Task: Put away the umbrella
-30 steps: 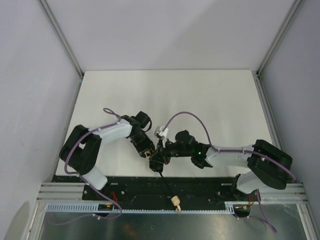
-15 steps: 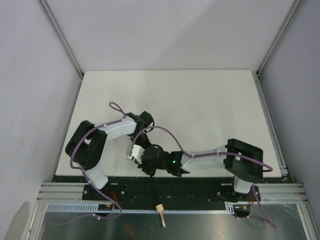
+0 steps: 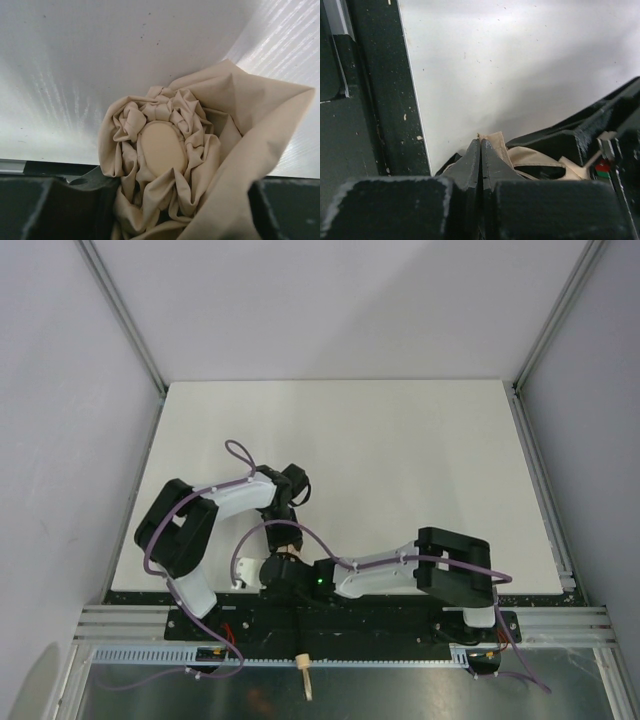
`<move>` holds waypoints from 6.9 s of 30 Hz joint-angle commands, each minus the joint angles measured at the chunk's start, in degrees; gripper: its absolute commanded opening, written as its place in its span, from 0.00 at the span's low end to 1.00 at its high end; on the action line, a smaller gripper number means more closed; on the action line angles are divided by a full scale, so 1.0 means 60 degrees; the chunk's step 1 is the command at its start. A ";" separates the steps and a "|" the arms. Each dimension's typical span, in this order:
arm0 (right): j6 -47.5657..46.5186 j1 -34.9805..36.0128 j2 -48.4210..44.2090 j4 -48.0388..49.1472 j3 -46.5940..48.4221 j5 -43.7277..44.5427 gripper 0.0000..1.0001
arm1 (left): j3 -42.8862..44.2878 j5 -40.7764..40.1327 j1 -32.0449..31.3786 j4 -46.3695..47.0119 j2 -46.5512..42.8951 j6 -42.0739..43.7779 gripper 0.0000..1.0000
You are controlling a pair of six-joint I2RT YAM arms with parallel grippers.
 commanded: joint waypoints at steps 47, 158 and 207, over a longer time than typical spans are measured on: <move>-0.0720 -0.0210 0.1564 -0.6678 0.1601 -0.3742 0.23 | -0.0371 -0.4089 -0.0359 -0.0101 0.0658 0.1142 0.00; 0.9841 -0.8540 -0.6502 0.2119 -0.3924 -0.7167 0.12 | -0.6214 0.7370 0.3110 1.5819 -0.9894 -0.1042 0.99; 0.6942 -1.0094 -0.6231 -0.5310 -0.0583 -0.0206 0.99 | -0.5084 0.7733 0.3389 1.2755 -1.1211 -0.0495 0.99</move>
